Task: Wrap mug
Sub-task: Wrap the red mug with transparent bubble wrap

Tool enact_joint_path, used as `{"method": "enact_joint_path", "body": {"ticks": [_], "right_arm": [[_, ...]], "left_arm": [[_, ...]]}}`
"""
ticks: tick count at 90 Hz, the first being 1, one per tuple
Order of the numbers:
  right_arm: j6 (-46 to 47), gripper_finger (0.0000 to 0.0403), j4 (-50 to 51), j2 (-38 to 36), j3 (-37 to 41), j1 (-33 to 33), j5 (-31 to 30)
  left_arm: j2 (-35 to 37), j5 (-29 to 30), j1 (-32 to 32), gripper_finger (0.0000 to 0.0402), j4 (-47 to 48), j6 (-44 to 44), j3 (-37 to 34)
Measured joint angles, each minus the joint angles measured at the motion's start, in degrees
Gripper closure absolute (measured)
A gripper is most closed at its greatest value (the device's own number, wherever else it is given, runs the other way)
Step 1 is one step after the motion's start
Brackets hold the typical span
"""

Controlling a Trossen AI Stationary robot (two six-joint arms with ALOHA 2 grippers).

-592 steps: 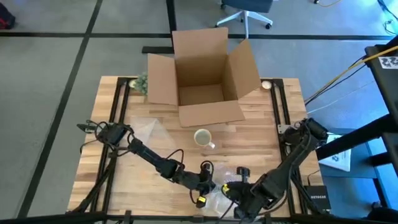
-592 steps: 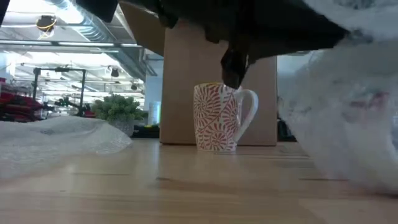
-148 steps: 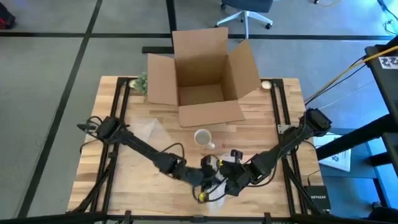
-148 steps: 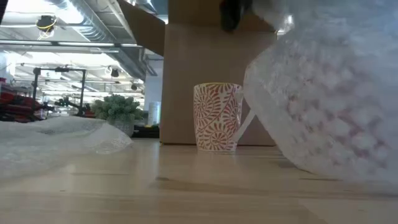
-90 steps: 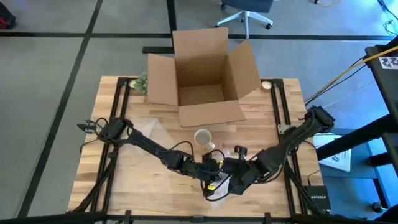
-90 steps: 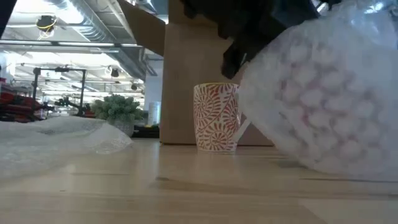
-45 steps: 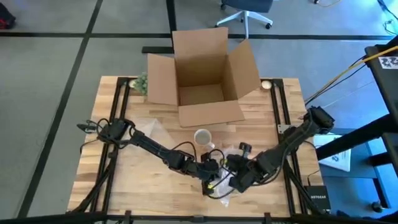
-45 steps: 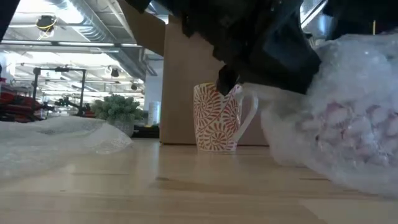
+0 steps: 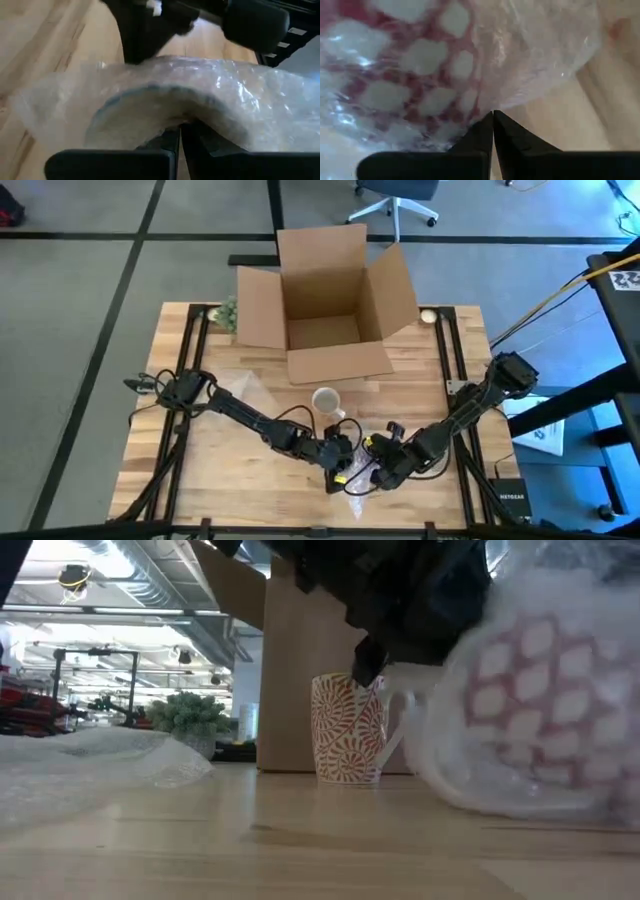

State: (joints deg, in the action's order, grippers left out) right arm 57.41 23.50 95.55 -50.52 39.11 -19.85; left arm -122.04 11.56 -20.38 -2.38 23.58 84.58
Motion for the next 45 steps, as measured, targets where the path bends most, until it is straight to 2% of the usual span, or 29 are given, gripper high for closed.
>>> {"method": "enact_joint_path", "body": {"ticks": [15, 27, 35, 45], "right_arm": [[-4.02, 0.0403, -8.16, 1.59, 0.55, -1.54, -1.21], [-8.48, 0.0403, -18.57, 5.35, 0.55, -3.43, -1.53], [-10.17, 0.0403, -23.6, 7.86, -0.09, -4.09, -2.28], [-11.58, 0.0403, -24.36, 8.87, -0.92, -4.17, -6.93]], "left_arm": [[0.0, -5.45, 0.42, 0.0401, -0.66, 0.69, 0.0], [0.0, -7.06, -0.37, 0.0401, -2.49, 1.64, 0.08], [0.0, -8.43, -1.18, 0.0401, 0.49, 1.96, 1.73], [0.0, -7.0, -1.71, 0.0401, 4.88, 1.97, 3.23]]}}
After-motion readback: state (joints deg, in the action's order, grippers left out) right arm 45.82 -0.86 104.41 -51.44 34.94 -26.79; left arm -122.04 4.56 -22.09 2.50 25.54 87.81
